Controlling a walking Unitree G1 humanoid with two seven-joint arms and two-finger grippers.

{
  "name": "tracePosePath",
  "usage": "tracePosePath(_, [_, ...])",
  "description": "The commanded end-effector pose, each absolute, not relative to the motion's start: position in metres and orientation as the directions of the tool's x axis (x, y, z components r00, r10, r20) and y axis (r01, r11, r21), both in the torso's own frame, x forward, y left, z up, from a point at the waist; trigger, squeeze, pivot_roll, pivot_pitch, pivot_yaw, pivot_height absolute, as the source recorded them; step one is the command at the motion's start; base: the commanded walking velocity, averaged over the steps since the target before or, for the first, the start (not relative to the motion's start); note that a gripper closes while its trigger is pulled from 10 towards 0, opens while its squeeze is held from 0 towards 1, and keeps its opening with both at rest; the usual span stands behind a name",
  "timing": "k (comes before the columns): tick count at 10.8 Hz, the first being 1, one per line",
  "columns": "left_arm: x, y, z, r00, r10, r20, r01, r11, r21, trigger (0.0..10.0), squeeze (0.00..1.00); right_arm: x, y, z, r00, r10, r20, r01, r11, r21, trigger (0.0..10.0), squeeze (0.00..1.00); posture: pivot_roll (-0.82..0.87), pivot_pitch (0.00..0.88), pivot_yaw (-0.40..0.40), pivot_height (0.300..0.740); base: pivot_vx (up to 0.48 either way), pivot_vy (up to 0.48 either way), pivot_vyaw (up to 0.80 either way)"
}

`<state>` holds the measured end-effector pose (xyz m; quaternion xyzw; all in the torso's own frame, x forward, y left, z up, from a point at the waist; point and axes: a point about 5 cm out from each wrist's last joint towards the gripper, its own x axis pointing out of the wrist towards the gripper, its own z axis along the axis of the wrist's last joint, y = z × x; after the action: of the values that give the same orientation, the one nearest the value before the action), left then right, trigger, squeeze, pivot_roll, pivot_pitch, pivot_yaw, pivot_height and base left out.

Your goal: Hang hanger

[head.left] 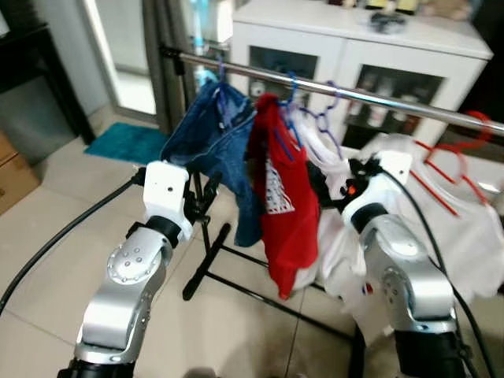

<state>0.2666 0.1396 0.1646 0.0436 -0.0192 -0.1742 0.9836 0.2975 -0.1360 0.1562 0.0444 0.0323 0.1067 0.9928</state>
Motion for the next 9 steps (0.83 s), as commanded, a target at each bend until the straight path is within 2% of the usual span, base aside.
tracePosePath(1, [0.265, 0.138, 0.161, 0.926, -0.376, -0.002, 0.375, 0.923, 0.091, 10.0, 0.0, 0.307, -0.138, 0.165, 0.979, 0.199, -0.039, -0.195, 0.977, 0.086, 10.0, 1.0, 0.11, 0.0, -0.017, 0.74, 0.0, 0.0, 0.0])
tracePosePath(2, [0.261, 0.135, 0.161, 0.894, -0.448, -0.021, 0.448, 0.889, 0.099, 10.0, 0.0, 0.324, -0.141, 0.173, 0.985, 0.166, -0.037, -0.164, 0.985, 0.062, 10.0, 1.0, 0.12, 0.0, -0.02, 0.74, 0.0, 0.0, 0.0])
tracePosePath(4, [0.258, 0.137, 0.158, 0.874, -0.483, -0.049, 0.485, 0.868, 0.109, 10.0, 0.0, 0.35, -0.14, 0.173, 0.982, 0.158, -0.105, -0.161, 0.987, -0.026, 10.0, 1.0, 0.13, 0.0, -0.028, 0.74, 0.0, 0.0, 0.0])
tracePosePath(6, [0.253, 0.134, 0.165, 0.862, -0.506, -0.008, 0.505, 0.86, 0.078, 10.0, 0.0, 0.353, -0.136, 0.18, 0.978, 0.196, -0.067, -0.197, 0.98, -0.009, 10.0, 1.0, 0.15, 0.0, -0.053, 0.74, 0.0, 0.0, 0.0])
tracePosePath(7, [0.256, 0.139, 0.165, 0.905, -0.426, 0.003, 0.423, 0.9, 0.1, 10.0, 0.0, 0.338, -0.135, 0.175, 0.977, 0.211, -0.026, -0.21, 0.977, 0.024, 10.0, 0.0, 0.15, 0.0, -0.064, 0.74, 0.0, 0.0, 0.0])
tracePosePath(8, [0.259, 0.143, 0.163, 0.942, -0.335, 0.032, 0.332, 0.94, 0.074, 10.0, 0.0, 0.314, -0.139, 0.161, 0.983, 0.183, -0.009, -0.182, 0.981, 0.068, 10.0, 0.0, 0.14, 0.0, -0.061, 0.74, 0.0, 0.0, 0.0])
tracePosePath(9, [0.258, 0.144, 0.159, 0.951, -0.304, 0.048, 0.303, 0.953, 0.028, 10.0, 0.0, 0.291, -0.145, 0.147, 0.987, 0.16, -0.009, -0.158, 0.983, 0.093, 10.0, 0.0, 0.13, 0.0, -0.054, 0.74, 0.0, 0.0, 0.0])
